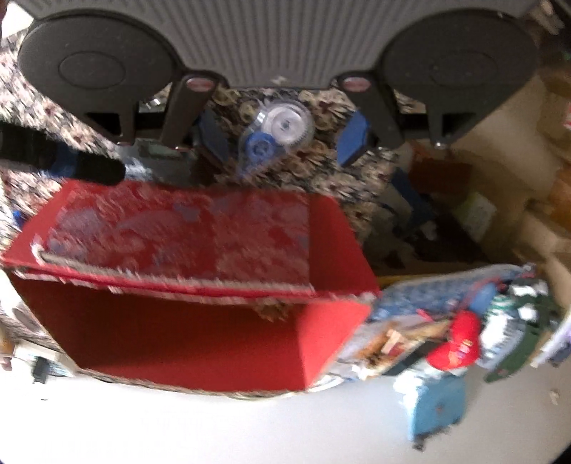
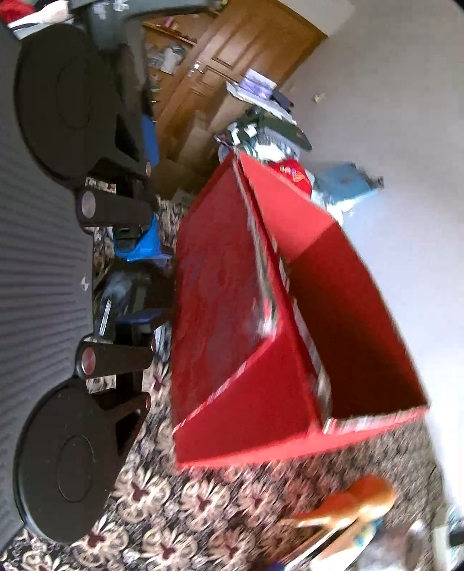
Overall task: Organize rigid objects
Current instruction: 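Reach the right gripper to the black screened ETC device and grasp it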
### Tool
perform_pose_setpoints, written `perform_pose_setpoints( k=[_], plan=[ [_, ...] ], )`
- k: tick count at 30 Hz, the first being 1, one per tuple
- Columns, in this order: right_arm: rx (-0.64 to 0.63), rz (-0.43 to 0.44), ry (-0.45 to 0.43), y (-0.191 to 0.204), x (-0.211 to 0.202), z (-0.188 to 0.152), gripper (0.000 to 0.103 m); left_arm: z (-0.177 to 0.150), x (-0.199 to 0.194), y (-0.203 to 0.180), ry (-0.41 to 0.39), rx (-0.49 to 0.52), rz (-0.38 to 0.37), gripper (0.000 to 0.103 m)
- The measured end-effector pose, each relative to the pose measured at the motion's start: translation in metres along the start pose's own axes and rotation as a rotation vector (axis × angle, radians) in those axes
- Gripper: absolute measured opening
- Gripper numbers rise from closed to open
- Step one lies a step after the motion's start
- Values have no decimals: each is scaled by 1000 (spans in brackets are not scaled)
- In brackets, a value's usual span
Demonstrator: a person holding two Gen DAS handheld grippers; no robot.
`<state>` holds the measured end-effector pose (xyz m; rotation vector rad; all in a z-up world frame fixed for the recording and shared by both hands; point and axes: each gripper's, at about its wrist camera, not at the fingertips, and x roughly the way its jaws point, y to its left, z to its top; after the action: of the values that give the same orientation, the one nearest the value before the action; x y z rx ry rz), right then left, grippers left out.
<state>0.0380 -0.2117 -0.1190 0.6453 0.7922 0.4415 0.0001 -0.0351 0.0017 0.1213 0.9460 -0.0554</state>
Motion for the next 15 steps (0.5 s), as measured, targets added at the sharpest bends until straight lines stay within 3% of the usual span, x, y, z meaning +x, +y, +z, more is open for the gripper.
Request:
perform_pose_setpoints(
  k=[6, 10, 15],
  plan=[
    [77, 19, 25, -22, -5, -6, 14, -21, 9, 2, 21, 19, -245, 68],
    [116, 16, 46, -28, -2, -8, 14, -24, 17, -13, 36, 57, -316, 75],
    [127, 28, 71, -32, -2, -9, 14, -31, 25, -18, 47, 123, -391, 75]
  ],
)
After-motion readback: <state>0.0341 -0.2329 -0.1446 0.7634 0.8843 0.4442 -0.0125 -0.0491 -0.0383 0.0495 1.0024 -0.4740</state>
